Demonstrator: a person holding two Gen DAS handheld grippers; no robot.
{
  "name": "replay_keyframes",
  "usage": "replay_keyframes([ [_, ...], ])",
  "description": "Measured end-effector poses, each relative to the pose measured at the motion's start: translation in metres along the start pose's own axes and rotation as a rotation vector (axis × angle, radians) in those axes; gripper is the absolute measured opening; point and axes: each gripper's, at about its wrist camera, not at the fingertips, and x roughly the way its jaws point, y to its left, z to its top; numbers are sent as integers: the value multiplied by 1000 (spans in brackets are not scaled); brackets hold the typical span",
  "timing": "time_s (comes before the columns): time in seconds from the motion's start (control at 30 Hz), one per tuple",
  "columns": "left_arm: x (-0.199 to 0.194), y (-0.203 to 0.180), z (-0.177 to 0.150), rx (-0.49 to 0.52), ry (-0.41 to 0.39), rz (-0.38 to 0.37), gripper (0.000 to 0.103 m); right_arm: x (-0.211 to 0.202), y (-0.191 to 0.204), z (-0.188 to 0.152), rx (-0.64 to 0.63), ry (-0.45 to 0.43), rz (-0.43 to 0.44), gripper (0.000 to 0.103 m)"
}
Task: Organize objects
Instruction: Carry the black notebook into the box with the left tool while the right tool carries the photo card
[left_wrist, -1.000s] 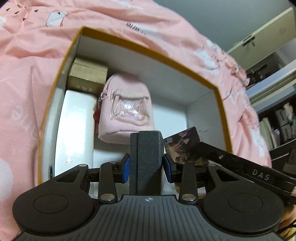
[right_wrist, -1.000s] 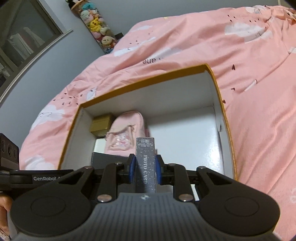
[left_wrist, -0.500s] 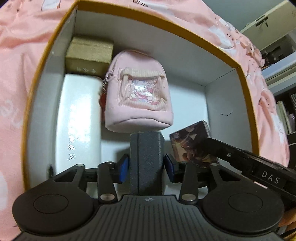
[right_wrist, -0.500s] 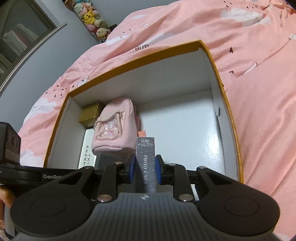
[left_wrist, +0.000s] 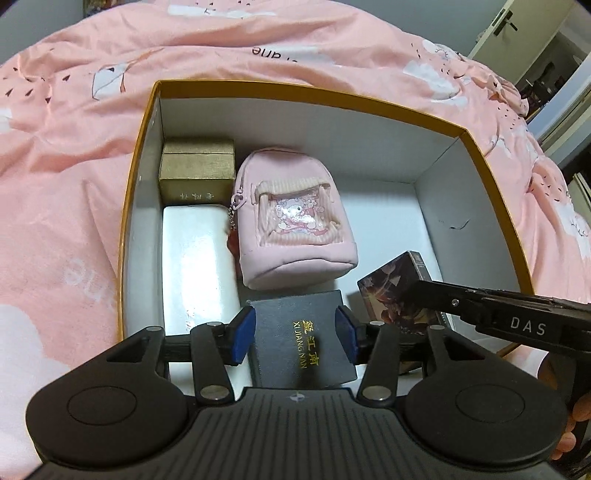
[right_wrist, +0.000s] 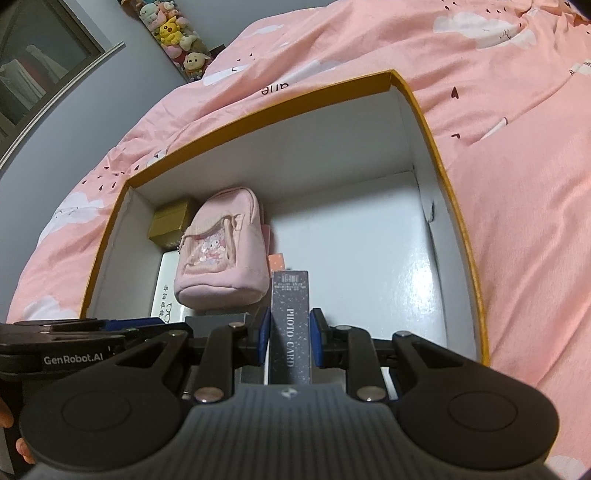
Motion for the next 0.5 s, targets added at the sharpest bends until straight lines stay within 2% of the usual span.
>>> replay_keyframes([
  [0.27, 4, -5, -9, 11, -52, 24, 56, 8, 8, -4, 9, 14, -4, 24],
  [0.43, 8, -5, -12, 12, -45, 16, 56, 15, 13, -6, 29, 46, 44, 24],
  [0.5, 10, -6, -14, 19, -45, 19, 56, 16, 15, -6, 30, 51, 37, 24],
])
